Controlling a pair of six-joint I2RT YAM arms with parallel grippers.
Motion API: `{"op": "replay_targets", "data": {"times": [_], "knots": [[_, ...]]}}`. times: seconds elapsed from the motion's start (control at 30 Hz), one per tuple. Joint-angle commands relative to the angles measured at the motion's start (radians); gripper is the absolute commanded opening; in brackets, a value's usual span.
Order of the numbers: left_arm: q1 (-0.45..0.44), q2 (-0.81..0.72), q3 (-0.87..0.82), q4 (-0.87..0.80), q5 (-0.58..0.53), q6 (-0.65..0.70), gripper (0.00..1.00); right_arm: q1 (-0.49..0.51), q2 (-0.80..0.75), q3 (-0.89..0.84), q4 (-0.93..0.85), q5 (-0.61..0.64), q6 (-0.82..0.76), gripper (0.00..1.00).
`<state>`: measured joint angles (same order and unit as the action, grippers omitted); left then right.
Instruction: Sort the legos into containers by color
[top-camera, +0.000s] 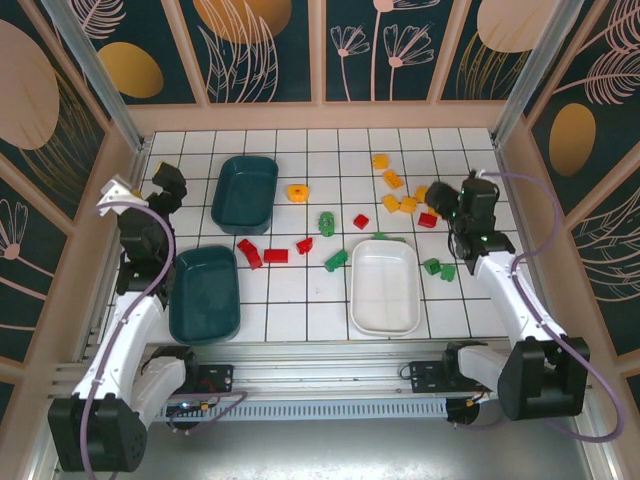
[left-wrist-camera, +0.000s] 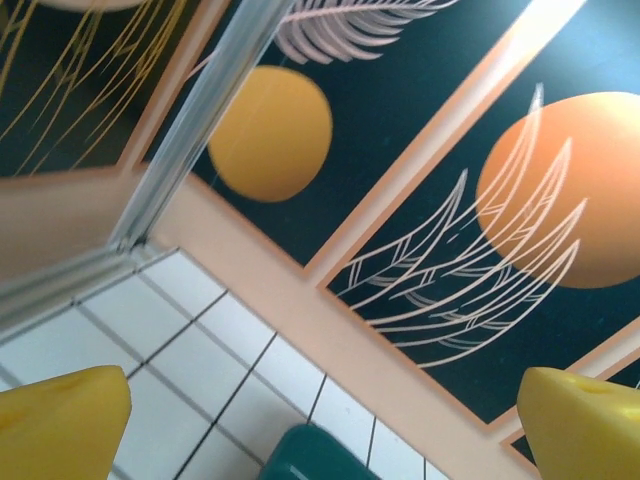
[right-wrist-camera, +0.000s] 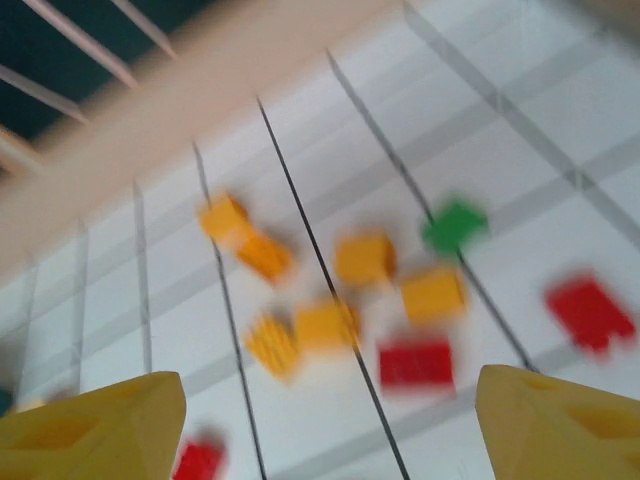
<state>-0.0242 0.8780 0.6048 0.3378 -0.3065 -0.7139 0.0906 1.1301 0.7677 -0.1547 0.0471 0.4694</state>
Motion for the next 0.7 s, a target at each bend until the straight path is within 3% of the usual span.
{"op": "replay_targets", "data": {"times": [0.0, 0.2, 0.43, 0.67], "knots": [[0.005, 0.024, -0.034, -0.152, 0.034, -0.12, 0.99, 0.085, 0.0, -0.015, -0.201, -0.091, 0.061, 0.75], [0.004, 0.312, 0.15, -0.35, 0.286, -0.058, 0.77, 0.181, 0.006, -0.063, -0.325, -0.079, 0.073, 0.77], [0.004, 0.451, 0.246, -0.364, 0.333, -0.035, 0.77, 0.264, 0.002, -0.121, -0.397, -0.091, 0.13, 0.74], [0.004, 0.556, 0.342, -0.393, 0.334, -0.015, 0.77, 0.32, 0.026, -0.181, -0.374, -0.071, 0.198, 0.55]]}}
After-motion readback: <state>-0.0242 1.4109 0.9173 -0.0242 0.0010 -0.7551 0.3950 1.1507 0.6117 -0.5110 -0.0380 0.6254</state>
